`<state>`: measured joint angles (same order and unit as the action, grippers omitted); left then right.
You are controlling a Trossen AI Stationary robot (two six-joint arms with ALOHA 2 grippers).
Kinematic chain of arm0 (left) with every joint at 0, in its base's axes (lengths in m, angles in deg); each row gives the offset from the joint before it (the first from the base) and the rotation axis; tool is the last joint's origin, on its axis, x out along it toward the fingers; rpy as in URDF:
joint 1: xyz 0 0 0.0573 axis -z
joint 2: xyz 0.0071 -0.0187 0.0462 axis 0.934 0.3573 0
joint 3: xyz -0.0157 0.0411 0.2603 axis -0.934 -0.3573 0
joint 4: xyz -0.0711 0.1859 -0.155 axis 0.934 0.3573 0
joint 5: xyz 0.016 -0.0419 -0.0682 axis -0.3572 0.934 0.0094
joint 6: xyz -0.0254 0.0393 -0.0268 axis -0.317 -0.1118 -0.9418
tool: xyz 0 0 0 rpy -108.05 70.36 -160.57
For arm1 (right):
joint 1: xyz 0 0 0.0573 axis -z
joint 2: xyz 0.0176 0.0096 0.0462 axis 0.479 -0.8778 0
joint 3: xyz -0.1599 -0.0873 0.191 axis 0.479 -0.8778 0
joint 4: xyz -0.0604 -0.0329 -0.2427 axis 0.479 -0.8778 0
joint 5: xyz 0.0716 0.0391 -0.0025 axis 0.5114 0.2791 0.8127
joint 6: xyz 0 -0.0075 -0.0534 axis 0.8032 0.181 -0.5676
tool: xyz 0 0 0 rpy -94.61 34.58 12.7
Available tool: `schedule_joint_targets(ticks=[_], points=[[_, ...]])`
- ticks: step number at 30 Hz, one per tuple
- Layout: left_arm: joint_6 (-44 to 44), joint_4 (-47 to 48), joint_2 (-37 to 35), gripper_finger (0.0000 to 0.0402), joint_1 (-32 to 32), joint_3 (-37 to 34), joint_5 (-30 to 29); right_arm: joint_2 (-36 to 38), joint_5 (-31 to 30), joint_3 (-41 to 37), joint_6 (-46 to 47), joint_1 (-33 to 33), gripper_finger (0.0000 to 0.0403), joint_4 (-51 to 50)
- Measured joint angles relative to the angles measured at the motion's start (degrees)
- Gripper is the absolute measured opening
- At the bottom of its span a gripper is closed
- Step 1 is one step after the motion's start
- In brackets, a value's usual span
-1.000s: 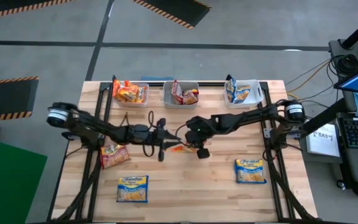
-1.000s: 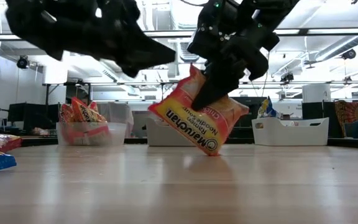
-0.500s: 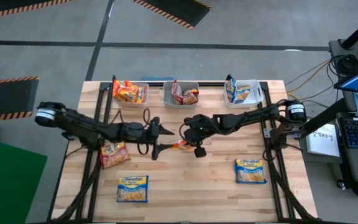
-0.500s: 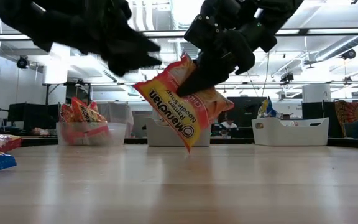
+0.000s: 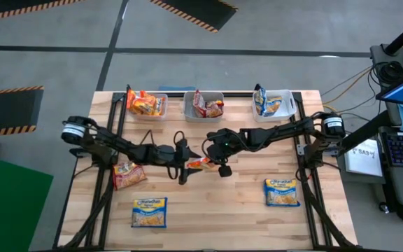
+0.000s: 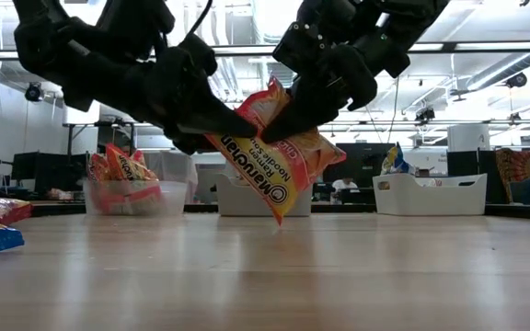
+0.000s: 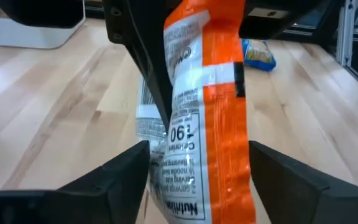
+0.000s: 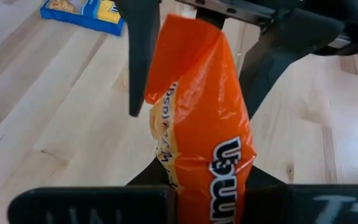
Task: Sort Maruchan noodles
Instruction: Put the orange noodle pack into the transparent bin
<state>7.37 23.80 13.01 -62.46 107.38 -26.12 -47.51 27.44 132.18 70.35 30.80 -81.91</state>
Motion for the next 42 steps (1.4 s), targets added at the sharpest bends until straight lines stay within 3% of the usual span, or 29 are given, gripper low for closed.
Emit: schedule_joint_targets(ticks=[9, 15, 20, 23, 30, 35, 42], points=[[-0.48, 0.64, -0.2, 0.0111, 0.09, 0.15, -0.85, 0.0, -0.62, -0.04, 1.58, -0.02, 0.0038, 0.42], [-1.01, 1.06, -0.64, 0.0033, 0.07, 0.15, -1.06, 0.11, -1.68, 0.31, 4.88, 0.07, 0.0091, -0.04], [-1.12, 2.37, -2.67, 0.0035, 0.09, 0.15, -0.84, 2.03, -2.89, 1.19, 3.8, 0.24, 0.016, -2.06], [-1.29, 7.77, -6.56, 0.0044, 0.08, 0.17, -3.0, 4.99, -4.89, 1.89, 3.03, 0.88, 0.0195, -4.95], [-4.87, 31.21, -22.92, 0.0038, -2.99, 0.2, -21.08, 14.06, -18.42, 1.81, 5.63, 3.27, 0.0233, -11.0], [-11.46, 49.83, -34.84, 0.0038, -9.88, 1.66, -30.28, 18.13, -22.75, 1.11, 8.02, 4.91, 0.0233, -11.92], [-12.78, 63.87, -42.36, 0.0038, -26.4, 5.53, -29.61, 19.39, -23.02, -1.17, 8.39, 5.29, 0.0224, -12.04]])
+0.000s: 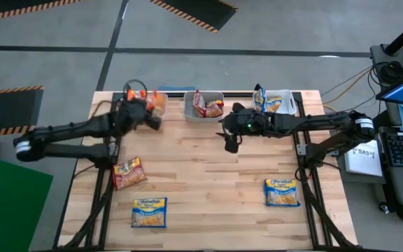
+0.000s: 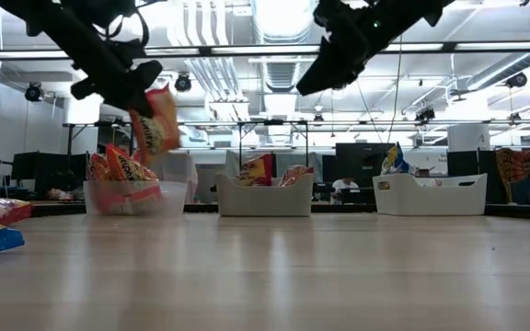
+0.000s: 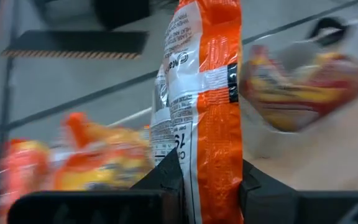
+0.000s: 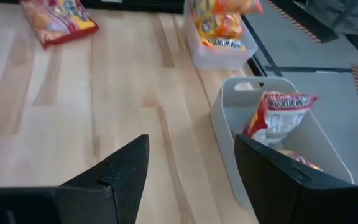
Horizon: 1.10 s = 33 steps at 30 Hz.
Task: Sort Maruchan noodles
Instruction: Put the orange noodle pack into the transparent bin
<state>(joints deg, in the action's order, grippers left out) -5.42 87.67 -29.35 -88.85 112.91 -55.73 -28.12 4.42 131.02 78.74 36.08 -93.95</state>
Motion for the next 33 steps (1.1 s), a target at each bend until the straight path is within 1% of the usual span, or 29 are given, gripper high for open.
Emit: schedule_joint_targets(ticks=[2, 7, 9, 12, 18, 25, 30, 33], points=[[1.26, 0.88, -0.11, 0.0038, -4.87, 0.85, 2.98, -0.25, -0.55, -0.51, 0.1, 0.17, 0.0224, -0.06], [2.3, 0.18, 1.64, 0.0038, -14.62, 2.15, 14.58, -0.5, -0.55, -0.87, -0.24, 0.86, 0.0224, -0.01], [2.25, 0.2, 2.82, 0.0038, -17.11, 2.63, 17.03, -0.49, -0.54, -0.91, -0.32, 1.1, 0.0224, 0.01], [1.8, 0.23, 4.97, 0.0038, -19.24, 2.84, 18.71, -0.59, -0.54, -0.91, -0.36, 1.42, 0.0224, 0.01], [0.64, -3.89, 11.3, 0.0038, -19.59, 2.93, 19.25, -0.96, -0.52, -0.91, -0.67, 1.64, 0.0224, -0.01], [-2.08, -4.03, 18.18, 0.004, -19.72, 4.95, 18.65, -0.96, -0.47, -0.91, -0.38, 1.71, 0.0224, -0.02], [-1.06, -0.58, 20.43, 0.0068, -19.72, 7.62, 16.84, -1.0, -0.45, -0.91, -0.38, 1.71, 0.0224, -0.08], [0.17, 3.73, 20.33, 0.0093, -19.66, 9.81, 13.73, -1.01, -0.47, -0.91, -0.38, 1.71, 0.0224, -0.21]])
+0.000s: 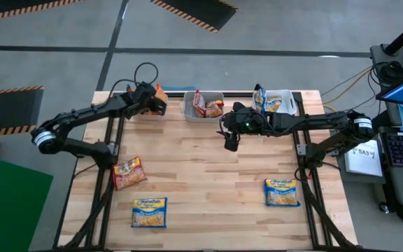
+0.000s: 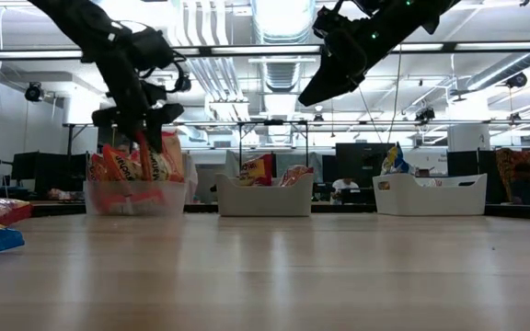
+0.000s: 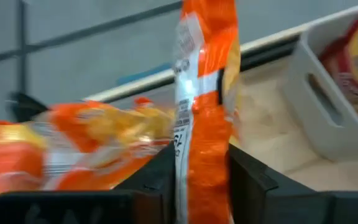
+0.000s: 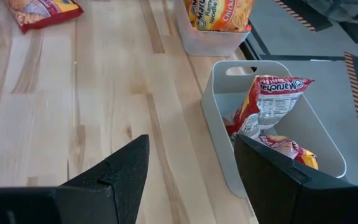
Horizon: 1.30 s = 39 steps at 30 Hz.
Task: Sort Maruchan noodles
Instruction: Put the orange noodle pack into the transparent bin, then put the red noodle pack into the grey bin
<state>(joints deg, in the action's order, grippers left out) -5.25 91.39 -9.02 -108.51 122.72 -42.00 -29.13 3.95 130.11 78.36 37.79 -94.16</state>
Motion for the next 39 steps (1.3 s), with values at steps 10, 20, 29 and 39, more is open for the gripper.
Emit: schedule_joint_targets(ticks=[10, 20, 29, 39], points=[[4.21, 5.71, -7.14, 0.0164, 2.61, 2.48, -2.77, 0.0, 0.09, -0.24, 0.33, 0.0, 0.0224, 0.0], [5.16, 1.18, -18.46, 0.018, 21.08, 0.12, -2.78, 0.0, 0.06, -0.42, 5.19, -0.02, 0.0224, 0.09], [12.19, -14.93, -20.22, 0.018, 35.75, -0.85, -9.71, -0.04, 0.04, -0.42, 7.08, 0.0, 0.0224, 0.13], [11.61, -15.8, -19.69, 0.018, 36.89, -0.92, -9.73, -0.04, 0.04, -0.42, 7.02, 0.0, 0.0224, 0.15]])
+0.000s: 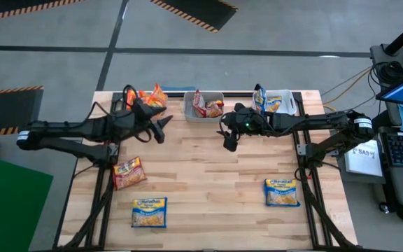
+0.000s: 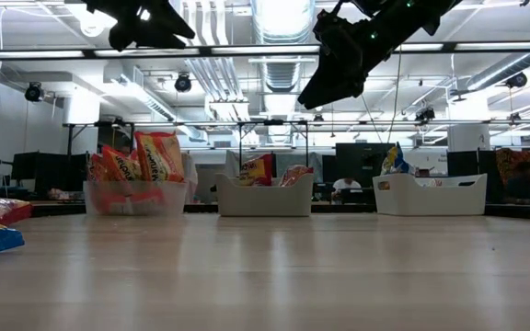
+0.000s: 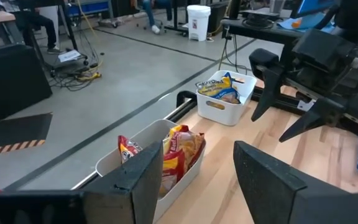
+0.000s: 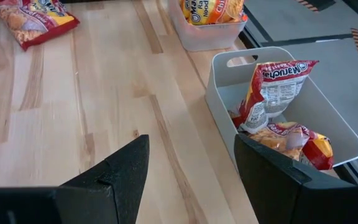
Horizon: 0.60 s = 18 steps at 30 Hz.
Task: Sort Maruchan noodles
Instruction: Put the red noodle pack into the grey bin
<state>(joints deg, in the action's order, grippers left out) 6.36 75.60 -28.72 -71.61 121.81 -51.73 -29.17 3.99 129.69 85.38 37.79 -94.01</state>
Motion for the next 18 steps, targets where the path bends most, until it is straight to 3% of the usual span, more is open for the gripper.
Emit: schedule_joint_targets(ticks=[18], points=[[0.37, -0.28, 0.83, 0.018, 0.0, -0.02, -0.02, 0.0, 0.0, 0.0, 0.02, 0.0, 0.0224, 0.02]])
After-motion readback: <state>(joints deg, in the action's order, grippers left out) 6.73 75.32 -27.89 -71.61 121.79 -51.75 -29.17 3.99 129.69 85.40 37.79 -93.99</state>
